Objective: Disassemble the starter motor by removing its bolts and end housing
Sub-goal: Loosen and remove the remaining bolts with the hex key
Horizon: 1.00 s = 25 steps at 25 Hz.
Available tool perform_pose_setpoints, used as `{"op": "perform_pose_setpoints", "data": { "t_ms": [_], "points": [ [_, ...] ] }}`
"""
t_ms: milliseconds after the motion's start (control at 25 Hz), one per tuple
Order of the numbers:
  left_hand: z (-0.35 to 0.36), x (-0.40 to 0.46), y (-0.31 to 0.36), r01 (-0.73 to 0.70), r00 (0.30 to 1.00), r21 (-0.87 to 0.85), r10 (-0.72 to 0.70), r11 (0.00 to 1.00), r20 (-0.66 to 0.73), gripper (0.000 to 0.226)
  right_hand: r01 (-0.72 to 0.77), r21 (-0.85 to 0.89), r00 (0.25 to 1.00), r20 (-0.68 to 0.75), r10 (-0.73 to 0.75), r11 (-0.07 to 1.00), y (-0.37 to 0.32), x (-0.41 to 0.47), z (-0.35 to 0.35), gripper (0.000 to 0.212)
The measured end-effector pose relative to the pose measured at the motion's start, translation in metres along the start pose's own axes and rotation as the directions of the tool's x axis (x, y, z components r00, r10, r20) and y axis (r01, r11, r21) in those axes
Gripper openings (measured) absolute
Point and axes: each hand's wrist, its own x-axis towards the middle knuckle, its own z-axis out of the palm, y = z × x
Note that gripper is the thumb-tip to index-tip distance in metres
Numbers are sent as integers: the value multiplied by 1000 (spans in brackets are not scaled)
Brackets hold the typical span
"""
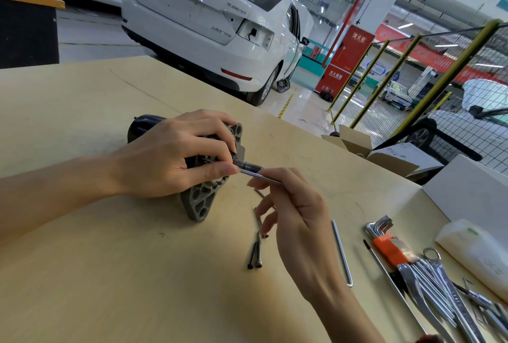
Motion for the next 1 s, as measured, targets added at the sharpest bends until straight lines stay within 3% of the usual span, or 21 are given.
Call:
{"op": "perform_pose_setpoints", "data": {
  "t_ms": [120,240,360,480,720,1000],
  "points": [
    [0,1,0,-3,1000,10,4,1000,-9,28,-44,3,998,-47,44,999,0,0,2,41],
    [1,1,0,10,1000,5,-10,1000,-21,27,-207,68,970,-114,214,976,0,2,0,20],
    [1,1,-1,11,1000,-8,-11,1000,-27,27,-295,218,948,-55,314,930,-2,4,-6,34],
    [1,2,-1,9,999,-21,-10,1000,-30,27,-311,350,947,37,319,884,-7,4,-7,27],
    [1,2,-2,19,999,-45,-20,999,-26,29,-299,410,954,121,274,861,-5,4,-5,31],
    [0,2,0,16,1000,-8,-16,1000,-21,28,-416,441,908,150,391,796,-4,6,-7,39]
  ]
}}
